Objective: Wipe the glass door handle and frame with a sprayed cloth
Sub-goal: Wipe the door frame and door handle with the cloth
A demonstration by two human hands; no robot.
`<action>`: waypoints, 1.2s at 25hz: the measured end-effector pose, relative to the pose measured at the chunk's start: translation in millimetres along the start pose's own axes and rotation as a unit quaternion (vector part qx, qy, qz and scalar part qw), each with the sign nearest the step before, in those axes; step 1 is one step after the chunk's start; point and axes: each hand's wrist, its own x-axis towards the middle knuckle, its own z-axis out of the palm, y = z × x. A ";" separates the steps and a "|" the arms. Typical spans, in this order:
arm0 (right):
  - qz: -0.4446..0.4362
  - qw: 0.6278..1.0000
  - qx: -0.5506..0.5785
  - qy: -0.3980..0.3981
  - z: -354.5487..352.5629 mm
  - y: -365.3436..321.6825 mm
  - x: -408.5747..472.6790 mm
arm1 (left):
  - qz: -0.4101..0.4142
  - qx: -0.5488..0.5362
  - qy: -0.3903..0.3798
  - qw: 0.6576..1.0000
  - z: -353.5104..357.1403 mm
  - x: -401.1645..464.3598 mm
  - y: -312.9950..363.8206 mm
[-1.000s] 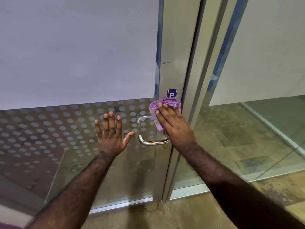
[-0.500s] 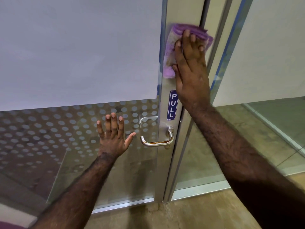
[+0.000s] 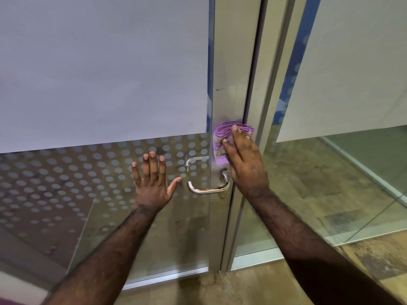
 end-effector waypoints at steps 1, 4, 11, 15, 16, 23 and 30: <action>0.018 0.999 -0.007 0.028 -3.3 -0.2 -0.2 | -0.002 -0.003 -0.001 1.000 -3.0 -0.5 0.9; 0.106 0.990 -0.043 0.076 -10.6 -3.5 1.0 | -0.008 -0.021 0.001 1.000 -13.6 -2.5 2.2; 0.359 0.928 0.100 -0.015 -29.9 -25.2 8.7 | -0.048 -0.052 -0.060 0.996 -56.6 -1.7 14.2; 0.441 0.874 0.205 -0.015 -44.5 -32.1 16.2 | -0.060 -0.101 -0.077 0.990 -86.0 -6.1 36.5; 0.445 0.868 0.222 -0.016 -48.8 -33.9 17.0 | -0.052 -0.126 -0.077 0.988 -94.1 -7.0 43.3; 0.486 0.791 0.371 0.041 -98.2 -57.6 14.5 | -0.014 -0.350 -0.089 0.932 -159.7 3.7 104.7; 0.530 0.668 0.520 0.057 -141.3 -76.8 -2.1 | -0.081 -0.533 -0.091 0.837 -196.8 13.7 135.5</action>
